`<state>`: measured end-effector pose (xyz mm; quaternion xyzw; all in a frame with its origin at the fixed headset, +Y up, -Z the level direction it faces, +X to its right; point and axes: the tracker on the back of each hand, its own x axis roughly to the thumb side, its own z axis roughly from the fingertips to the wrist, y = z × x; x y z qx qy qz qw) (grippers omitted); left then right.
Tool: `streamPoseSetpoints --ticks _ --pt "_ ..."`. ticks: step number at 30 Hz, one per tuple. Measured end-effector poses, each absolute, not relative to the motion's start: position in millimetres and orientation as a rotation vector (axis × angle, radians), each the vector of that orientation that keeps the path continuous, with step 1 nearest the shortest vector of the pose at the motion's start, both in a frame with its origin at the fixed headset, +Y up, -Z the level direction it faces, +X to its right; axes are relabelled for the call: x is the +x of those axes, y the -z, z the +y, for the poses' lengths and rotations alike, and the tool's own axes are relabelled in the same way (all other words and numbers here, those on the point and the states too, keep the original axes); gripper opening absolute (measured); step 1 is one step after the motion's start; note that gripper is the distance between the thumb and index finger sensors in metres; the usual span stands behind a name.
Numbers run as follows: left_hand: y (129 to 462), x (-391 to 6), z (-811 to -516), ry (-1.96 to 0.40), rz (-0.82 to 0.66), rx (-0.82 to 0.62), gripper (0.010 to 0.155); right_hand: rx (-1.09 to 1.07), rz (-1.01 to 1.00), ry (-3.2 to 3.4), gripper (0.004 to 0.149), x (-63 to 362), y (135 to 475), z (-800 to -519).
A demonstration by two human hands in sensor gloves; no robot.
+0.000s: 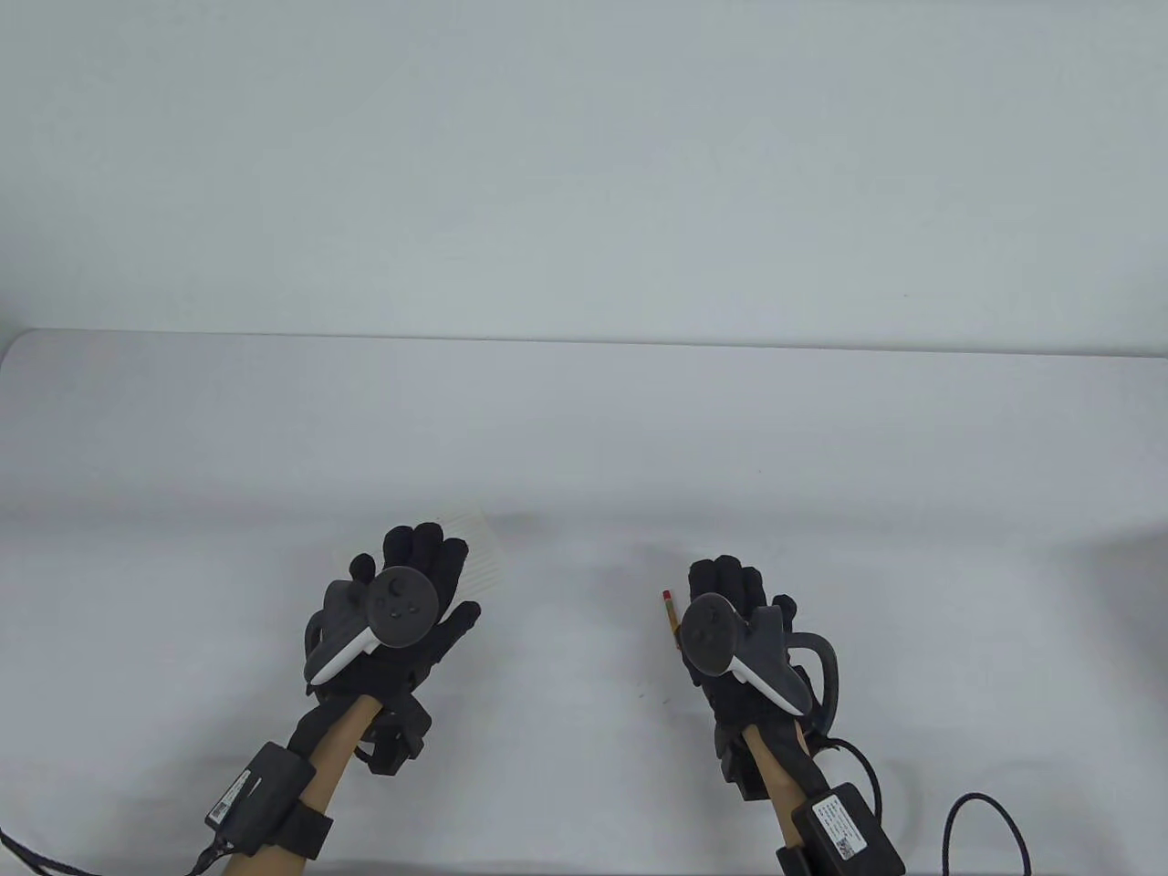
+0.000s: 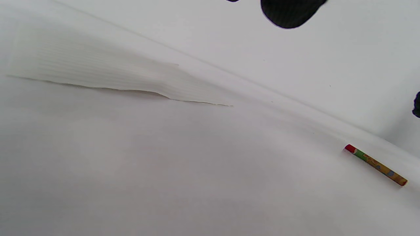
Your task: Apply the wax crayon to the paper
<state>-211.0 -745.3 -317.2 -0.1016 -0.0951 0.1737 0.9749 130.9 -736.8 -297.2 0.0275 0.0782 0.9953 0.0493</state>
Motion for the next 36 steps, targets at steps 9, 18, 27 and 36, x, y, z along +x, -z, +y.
streamPoseSetpoints --ticks 9,18,27,36 --pt "317.2 -209.2 -747.4 -0.365 -0.199 -0.235 0.071 0.087 0.254 -3.051 0.07 128.8 296.9 -736.2" --pt "321.4 -207.4 -734.7 -0.385 -0.213 -0.23 0.072 0.086 0.277 -3.018 0.07 131.3 298.3 -734.4" --pt "336.0 -215.5 -681.5 -0.474 -0.144 -0.134 0.074 0.071 0.287 -3.027 0.07 132.8 298.1 -733.6" --pt "388.9 -231.8 -645.4 -0.492 0.047 -0.204 0.08 0.038 0.301 -3.023 0.07 135.7 297.9 -732.1"
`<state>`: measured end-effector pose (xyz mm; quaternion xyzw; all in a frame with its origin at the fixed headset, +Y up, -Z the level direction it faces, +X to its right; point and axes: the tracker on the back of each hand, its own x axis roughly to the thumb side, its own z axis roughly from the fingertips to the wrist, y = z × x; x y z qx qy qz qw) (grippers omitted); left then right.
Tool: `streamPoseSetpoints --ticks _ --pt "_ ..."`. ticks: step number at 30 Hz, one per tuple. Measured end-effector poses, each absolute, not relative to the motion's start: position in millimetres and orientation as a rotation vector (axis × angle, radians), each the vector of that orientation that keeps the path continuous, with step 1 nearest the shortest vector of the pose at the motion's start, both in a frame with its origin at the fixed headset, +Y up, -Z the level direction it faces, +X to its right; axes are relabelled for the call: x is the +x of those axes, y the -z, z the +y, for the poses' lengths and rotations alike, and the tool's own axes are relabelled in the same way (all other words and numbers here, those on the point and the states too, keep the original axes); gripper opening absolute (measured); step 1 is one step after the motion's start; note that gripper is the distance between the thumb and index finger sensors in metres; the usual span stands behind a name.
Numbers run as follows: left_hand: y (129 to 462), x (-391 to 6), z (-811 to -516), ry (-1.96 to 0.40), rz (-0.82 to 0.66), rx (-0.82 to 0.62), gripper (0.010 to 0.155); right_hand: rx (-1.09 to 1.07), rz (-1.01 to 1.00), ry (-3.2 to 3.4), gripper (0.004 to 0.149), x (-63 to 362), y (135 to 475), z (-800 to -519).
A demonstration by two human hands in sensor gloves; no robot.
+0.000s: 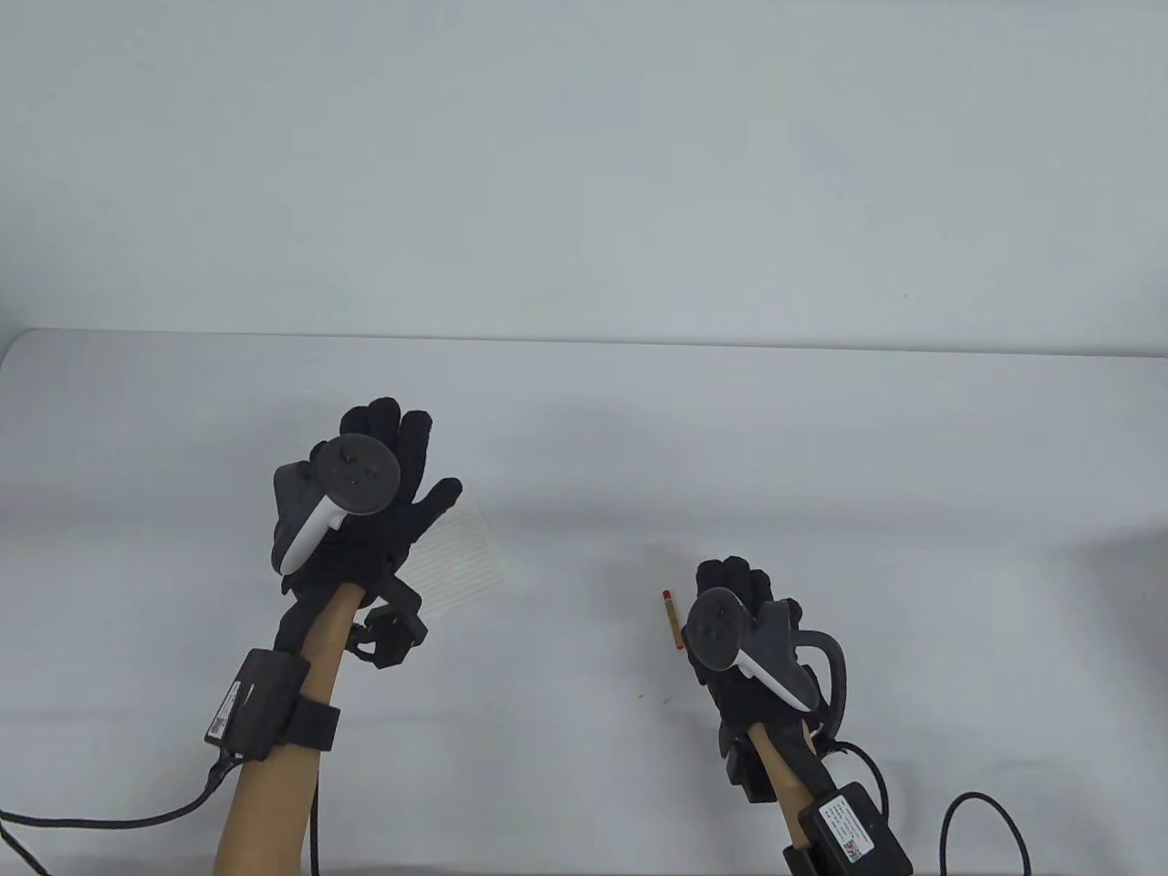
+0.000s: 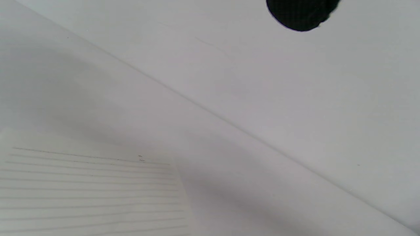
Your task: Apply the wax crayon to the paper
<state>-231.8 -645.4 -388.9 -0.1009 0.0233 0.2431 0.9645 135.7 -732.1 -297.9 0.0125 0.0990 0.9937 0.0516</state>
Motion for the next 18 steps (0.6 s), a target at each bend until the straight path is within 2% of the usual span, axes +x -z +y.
streamPoseSetpoints --ticks 5,10,18 --pt "420.2 -228.7 -669.3 -0.406 0.158 -0.309 0.074 0.024 0.335 -3.014 0.07 137.7 299.6 -735.1" --pt "447.7 -221.4 -711.5 -0.335 0.218 -0.517 0.066 0.011 0.357 -3.011 0.07 138.7 300.1 -736.1" --pt "456.7 -209.5 -760.4 -0.21 0.278 -0.602 0.061 0.006 0.385 -3.012 0.07 138.5 301.4 -737.7"
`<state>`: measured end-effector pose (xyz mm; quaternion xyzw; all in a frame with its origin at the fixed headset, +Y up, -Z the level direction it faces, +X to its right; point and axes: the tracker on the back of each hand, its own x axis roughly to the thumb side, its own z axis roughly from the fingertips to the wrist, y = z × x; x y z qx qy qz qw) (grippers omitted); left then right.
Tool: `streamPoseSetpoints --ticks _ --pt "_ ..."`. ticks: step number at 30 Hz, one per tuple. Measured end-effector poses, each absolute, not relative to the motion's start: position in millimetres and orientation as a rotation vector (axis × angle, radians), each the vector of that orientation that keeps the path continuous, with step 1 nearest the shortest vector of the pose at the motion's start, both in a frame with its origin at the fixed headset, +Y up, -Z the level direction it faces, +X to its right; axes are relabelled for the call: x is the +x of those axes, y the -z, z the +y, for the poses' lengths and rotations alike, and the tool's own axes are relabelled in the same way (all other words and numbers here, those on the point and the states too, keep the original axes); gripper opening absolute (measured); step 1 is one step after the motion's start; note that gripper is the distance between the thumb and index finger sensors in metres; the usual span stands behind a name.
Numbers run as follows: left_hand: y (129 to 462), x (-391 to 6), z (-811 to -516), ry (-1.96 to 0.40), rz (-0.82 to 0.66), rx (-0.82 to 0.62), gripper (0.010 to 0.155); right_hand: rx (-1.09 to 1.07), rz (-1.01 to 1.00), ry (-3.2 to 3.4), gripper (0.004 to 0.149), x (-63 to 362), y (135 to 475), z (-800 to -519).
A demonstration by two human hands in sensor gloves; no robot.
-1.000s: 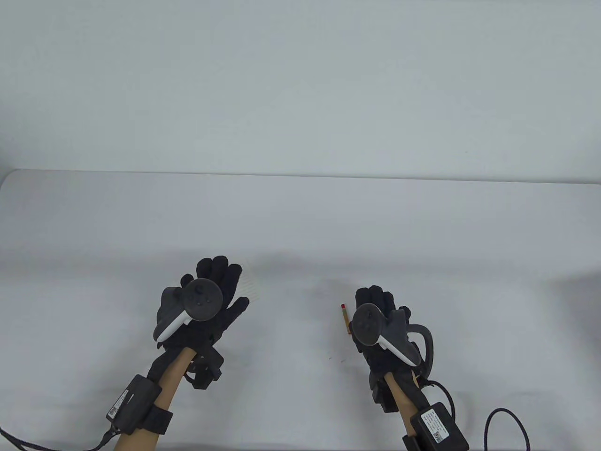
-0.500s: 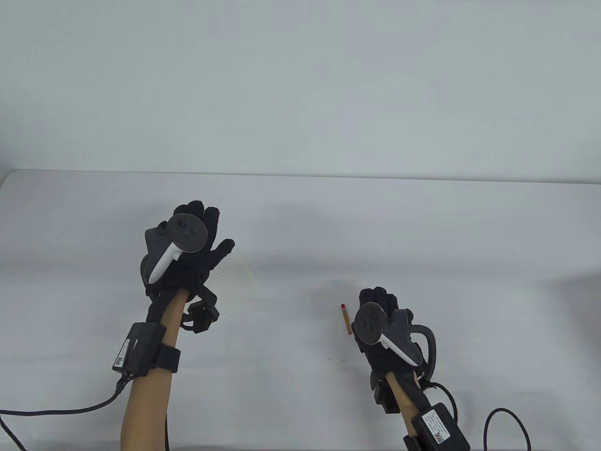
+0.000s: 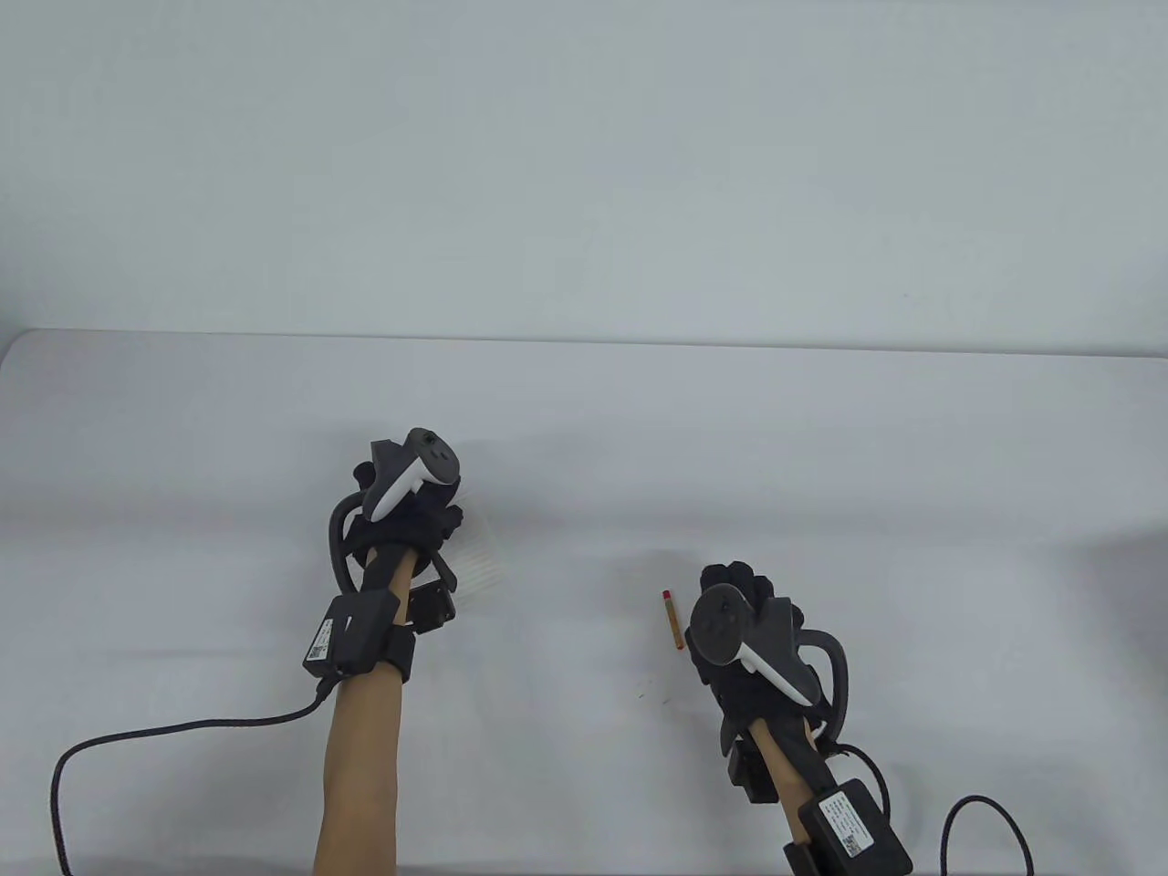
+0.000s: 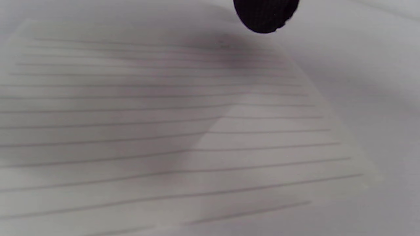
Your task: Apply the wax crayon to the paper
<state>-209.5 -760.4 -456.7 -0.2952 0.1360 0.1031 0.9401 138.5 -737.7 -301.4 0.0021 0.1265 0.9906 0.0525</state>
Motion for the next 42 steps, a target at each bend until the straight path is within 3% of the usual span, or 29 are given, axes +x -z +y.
streamPoseSetpoints --ticks 8,18,22,26,31,36,42 --pt "454.3 -202.6 -770.5 -0.135 0.303 -0.56 0.061 0.005 0.415 -3.023 0.07 137.3 301.4 -738.4" --pt "450.1 -199.6 -771.1 -0.066 0.303 -0.491 0.04 0.011 0.431 -3.018 0.07 136.8 301.5 -738.6" --pt "443.2 -202.2 -768.6 -0.069 0.295 -0.409 0.038 0.018 0.431 -3.006 0.07 136.6 301.8 -738.3" --pt "430.6 -204.3 -753.0 -0.058 0.236 -0.289 0.038 0.022 0.43 -2.996 0.07 137.1 302.1 -738.3" --pt "405.6 -207.0 -712.9 -0.086 0.108 -0.126 0.037 0.03 0.433 -2.994 0.07 137.0 301.6 -738.2" --pt "375.5 -204.7 -674.7 -0.149 -0.019 -0.032 0.038 0.045 0.407 -2.988 0.069 135.5 299.4 -735.3" --pt "340.2 -197.6 -652.8 -0.308 -0.145 0.022 0.038 0.058 0.407 -2.991 0.069 134.3 298.1 -735.1"
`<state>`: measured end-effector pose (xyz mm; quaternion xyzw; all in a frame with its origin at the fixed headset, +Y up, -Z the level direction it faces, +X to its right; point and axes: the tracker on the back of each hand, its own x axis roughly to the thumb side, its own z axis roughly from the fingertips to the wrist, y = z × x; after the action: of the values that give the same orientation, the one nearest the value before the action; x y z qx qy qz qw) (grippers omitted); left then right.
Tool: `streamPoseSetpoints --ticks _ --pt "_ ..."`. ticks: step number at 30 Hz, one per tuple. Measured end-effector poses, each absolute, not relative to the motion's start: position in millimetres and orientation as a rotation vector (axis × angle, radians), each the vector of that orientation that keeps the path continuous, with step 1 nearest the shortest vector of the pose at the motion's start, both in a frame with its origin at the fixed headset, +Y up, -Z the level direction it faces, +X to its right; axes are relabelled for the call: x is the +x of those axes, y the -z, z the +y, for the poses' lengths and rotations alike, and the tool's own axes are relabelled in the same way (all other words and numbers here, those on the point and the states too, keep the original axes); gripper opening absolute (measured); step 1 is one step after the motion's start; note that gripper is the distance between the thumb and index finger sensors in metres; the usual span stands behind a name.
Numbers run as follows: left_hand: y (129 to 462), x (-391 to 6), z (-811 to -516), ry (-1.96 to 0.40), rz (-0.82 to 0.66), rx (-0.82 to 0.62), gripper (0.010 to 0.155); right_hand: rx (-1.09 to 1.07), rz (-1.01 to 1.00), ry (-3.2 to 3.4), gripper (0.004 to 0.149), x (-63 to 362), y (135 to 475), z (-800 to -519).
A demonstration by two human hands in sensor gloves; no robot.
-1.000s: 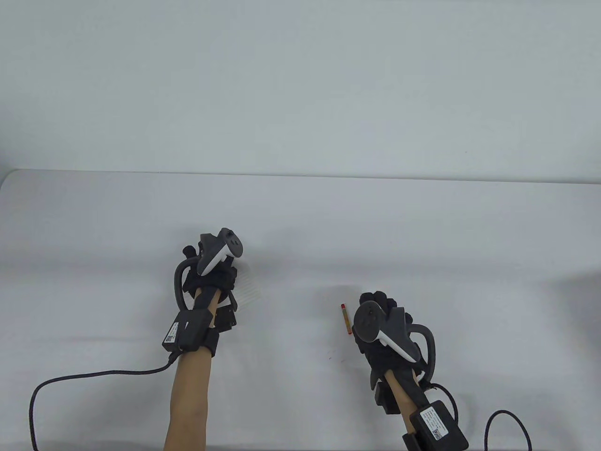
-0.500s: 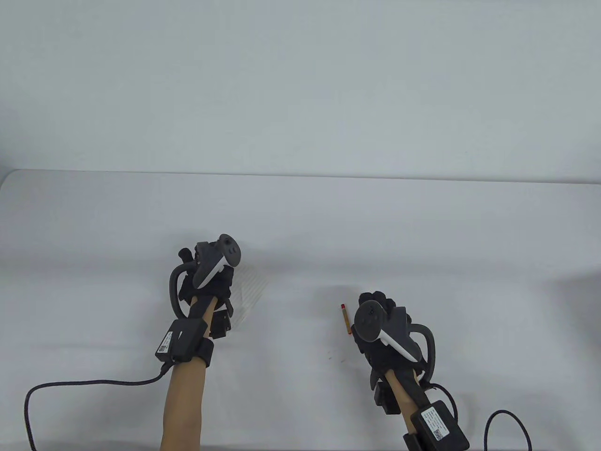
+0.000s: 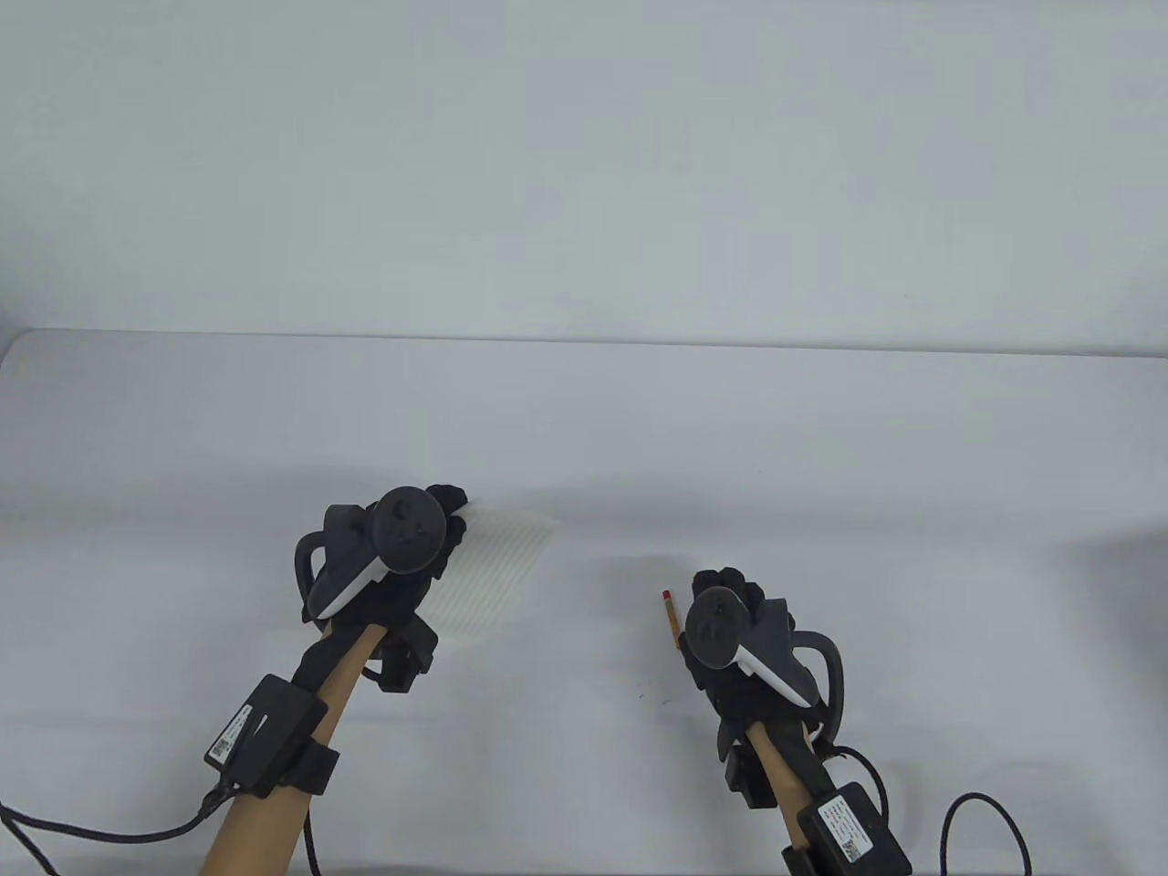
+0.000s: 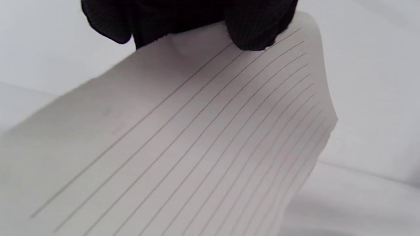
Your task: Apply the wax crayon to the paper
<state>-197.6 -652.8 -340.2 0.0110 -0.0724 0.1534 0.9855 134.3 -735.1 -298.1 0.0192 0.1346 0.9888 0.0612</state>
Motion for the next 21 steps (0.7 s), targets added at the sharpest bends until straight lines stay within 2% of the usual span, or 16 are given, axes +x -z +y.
streamPoseSetpoints --ticks 7,11,15,21 --pt "310.2 -184.1 -659.4 -0.55 -0.231 0.039 0.04 0.076 0.368 -2.981 0.068 133.9 296.7 -733.8" --pt "303.0 -176.8 -677.2 -0.752 -0.225 -0.064 0.043 0.087 0.375 -2.978 0.068 133.0 296.4 -734.2" --pt "300.3 -168.9 -699.6 -0.917 -0.209 -0.145 0.054 0.087 0.38 -2.973 0.068 133.3 296.5 -734.3" --pt "301.8 -157.5 -725.6 -0.823 -0.183 -0.175 0.062 0.083 0.393 -2.973 0.069 133.3 296.4 -734.1"
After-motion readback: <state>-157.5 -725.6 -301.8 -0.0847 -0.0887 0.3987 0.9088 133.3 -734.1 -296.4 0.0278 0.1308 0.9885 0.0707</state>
